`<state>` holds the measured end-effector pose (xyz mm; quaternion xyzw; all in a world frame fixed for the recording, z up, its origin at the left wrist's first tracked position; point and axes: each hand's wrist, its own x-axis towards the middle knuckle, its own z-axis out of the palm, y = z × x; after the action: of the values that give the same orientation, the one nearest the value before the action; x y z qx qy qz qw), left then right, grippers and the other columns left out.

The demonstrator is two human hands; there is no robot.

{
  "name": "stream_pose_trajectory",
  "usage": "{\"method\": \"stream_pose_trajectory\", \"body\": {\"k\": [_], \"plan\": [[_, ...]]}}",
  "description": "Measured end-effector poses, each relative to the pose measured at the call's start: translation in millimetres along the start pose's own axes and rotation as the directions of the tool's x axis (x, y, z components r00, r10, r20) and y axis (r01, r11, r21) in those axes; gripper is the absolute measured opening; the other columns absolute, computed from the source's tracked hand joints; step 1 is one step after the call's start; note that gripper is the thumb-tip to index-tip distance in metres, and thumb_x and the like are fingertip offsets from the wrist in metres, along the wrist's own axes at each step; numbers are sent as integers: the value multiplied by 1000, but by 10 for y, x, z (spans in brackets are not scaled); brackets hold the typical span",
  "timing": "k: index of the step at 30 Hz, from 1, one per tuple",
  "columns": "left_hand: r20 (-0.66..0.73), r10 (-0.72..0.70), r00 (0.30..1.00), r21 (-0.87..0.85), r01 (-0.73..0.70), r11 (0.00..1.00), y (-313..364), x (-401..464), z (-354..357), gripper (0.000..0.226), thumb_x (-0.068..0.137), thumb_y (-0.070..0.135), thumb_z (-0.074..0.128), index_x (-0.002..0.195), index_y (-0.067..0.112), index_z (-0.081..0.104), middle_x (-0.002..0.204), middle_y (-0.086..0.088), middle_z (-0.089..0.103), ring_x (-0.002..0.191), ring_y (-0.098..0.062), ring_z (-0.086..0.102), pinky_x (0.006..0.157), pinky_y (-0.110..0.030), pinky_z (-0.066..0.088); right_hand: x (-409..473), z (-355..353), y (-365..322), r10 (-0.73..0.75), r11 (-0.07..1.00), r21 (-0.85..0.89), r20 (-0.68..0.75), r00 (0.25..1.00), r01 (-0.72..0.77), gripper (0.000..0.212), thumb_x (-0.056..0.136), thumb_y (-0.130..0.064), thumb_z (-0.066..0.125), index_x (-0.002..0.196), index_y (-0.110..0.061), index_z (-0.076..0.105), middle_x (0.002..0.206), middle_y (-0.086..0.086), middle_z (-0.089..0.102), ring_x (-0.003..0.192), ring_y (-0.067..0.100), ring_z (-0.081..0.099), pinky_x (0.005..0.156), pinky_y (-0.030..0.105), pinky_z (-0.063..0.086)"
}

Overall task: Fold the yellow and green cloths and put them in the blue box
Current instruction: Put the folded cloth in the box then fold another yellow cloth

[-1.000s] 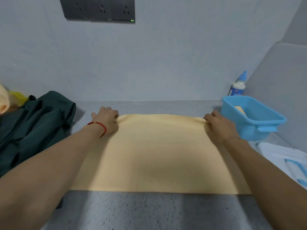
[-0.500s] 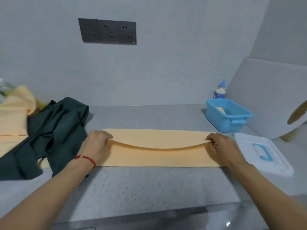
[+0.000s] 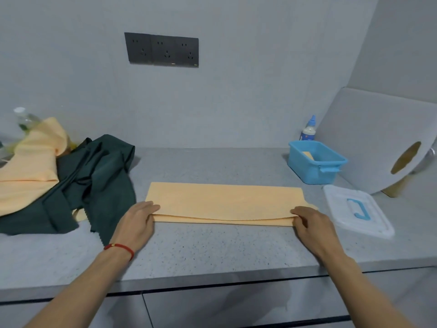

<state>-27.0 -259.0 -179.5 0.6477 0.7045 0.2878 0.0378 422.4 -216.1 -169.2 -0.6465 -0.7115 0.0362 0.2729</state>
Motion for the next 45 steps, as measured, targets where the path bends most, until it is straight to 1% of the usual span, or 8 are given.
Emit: {"method": "stream_pose_trajectory", "body": {"k": [4,11,15,19,26,33,38,45], "plan": [[34,-18,999,18,18,1000,-21,10,24,42,99,3,48,137,12,63,149,-11,52,142,-28,41,122,-34,26,4,3,17,-4,998,-56,-19,1000,3,29,99,-15,56,120,-14,76,130,5,70,120,29,57,109,39,39],[69,-46,997,37,44,998,-60,15,61,45,104,14,41,147,18,53,158,-5,41,148,-21,31,122,-29,18,-8,-4,6,41,980,-198,11,999,-38,32,100,-27,52,121,-28,75,143,-8,59,149,21,26,122,53,5],[117,-35,993,46,30,998,4,4,6,47,104,27,36,149,18,50,159,-6,39,147,-20,29,123,-36,22,10,-40,-13,62,985,-163,75,995,-49,35,99,-28,50,126,-28,72,142,-5,61,139,18,42,121,54,15],[77,125,989,183,-137,974,132,-14,-59,63,94,40,24,143,20,57,154,-9,46,146,-24,34,124,-42,23,-7,-12,-63,-47,979,-199,-3,999,46,37,98,-28,47,123,-22,73,139,1,64,134,22,51,120,55,23],[306,211,928,232,-288,929,1085,721,370,53,106,36,27,158,29,29,168,-5,18,154,-24,14,124,-47,17,574,449,-1118,-226,958,-129,202,953,255,49,106,-33,32,153,-19,40,164,2,33,153,20,22,124,47,9],[401,6,916,271,-125,954,1160,757,920,58,103,53,13,159,46,2,169,10,-8,156,-17,-11,123,-55,-8,734,920,-1228,-143,958,-160,454,880,238,59,109,-48,17,164,-30,7,171,-8,-3,157,17,-7,126,49,-6],[377,-72,923,276,-38,960,1032,806,869,62,97,64,11,157,52,-1,167,17,-11,155,-16,-14,123,-51,-12,888,779,-685,-51,969,-200,414,909,146,73,102,-65,16,164,-29,0,171,-8,-2,158,18,-5,127,45,-2],[278,-246,929,321,151,935,200,893,426,59,102,48,11,159,44,-3,169,8,-9,156,-18,-8,126,-45,-3,1022,452,279,202,934,-350,340,919,-76,76,100,-65,6,164,-24,2,172,-4,-2,158,18,-1,127,48,-2]]}}
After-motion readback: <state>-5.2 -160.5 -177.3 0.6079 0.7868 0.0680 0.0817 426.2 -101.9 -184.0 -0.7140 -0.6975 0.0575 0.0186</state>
